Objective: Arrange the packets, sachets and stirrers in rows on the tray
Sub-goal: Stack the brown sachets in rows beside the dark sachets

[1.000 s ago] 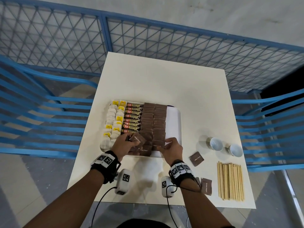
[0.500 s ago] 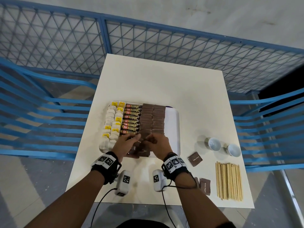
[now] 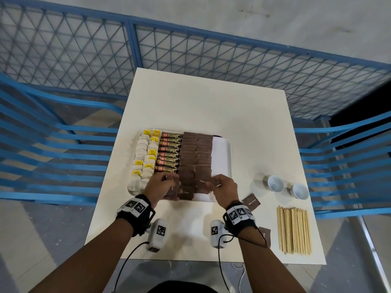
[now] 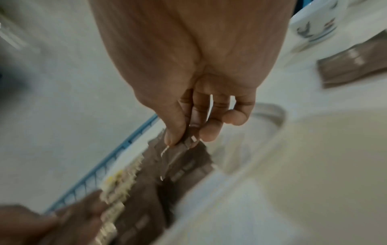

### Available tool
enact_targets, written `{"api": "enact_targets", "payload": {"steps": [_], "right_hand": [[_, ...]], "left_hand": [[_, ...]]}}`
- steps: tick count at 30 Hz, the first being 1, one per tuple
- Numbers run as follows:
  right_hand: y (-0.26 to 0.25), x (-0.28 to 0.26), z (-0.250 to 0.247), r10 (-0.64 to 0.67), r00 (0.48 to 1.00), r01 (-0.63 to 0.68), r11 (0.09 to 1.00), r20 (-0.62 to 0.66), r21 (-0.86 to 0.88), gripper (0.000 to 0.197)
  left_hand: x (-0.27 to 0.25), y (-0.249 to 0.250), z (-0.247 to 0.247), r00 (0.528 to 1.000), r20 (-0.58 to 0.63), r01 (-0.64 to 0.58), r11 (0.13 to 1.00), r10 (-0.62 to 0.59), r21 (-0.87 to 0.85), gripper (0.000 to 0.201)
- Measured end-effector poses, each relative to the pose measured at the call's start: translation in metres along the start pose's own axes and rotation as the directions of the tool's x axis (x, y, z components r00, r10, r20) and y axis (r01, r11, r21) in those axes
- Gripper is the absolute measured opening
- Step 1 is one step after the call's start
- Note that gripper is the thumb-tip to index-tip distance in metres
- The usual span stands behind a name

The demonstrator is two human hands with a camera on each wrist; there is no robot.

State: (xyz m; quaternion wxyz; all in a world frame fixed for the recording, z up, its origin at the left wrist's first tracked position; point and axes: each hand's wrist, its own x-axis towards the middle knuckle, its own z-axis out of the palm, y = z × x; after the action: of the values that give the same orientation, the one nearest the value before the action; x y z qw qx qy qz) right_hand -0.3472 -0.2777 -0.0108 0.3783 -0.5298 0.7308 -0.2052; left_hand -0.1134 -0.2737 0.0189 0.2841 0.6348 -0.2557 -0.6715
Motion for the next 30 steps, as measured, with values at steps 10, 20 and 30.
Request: {"api": "enact_targets", "payload": {"steps": [10, 20, 30], "right_hand": [[0.012, -0.008, 0.021, 0.078, 0.997, -0.078, 0.996, 0.006, -0.031, 0.020], [0.011, -0.016, 0.022, 0.142, 0.989, -0.144, 0.989, -0.048, -0.026, 0.034], [0.010, -0.012, 0.029, 0.135, 0.987, -0.137, 0.991, -0.083, -0.010, 0.035]], "left_hand": [[-0.001, -0.008, -0.006, 1.000, 0.005, -0.019, 1.000, 0.019, -0.023, 0.033], [-0.002, -0.007, -0.006, 1.000, 0.012, -0.019, 0.997, 0.020, -0.072, 0.031], [0.001, -0.010, -0.007, 0.999, 0.030, -0.020, 0.998, 0.022, -0.061, 0.034]]}}
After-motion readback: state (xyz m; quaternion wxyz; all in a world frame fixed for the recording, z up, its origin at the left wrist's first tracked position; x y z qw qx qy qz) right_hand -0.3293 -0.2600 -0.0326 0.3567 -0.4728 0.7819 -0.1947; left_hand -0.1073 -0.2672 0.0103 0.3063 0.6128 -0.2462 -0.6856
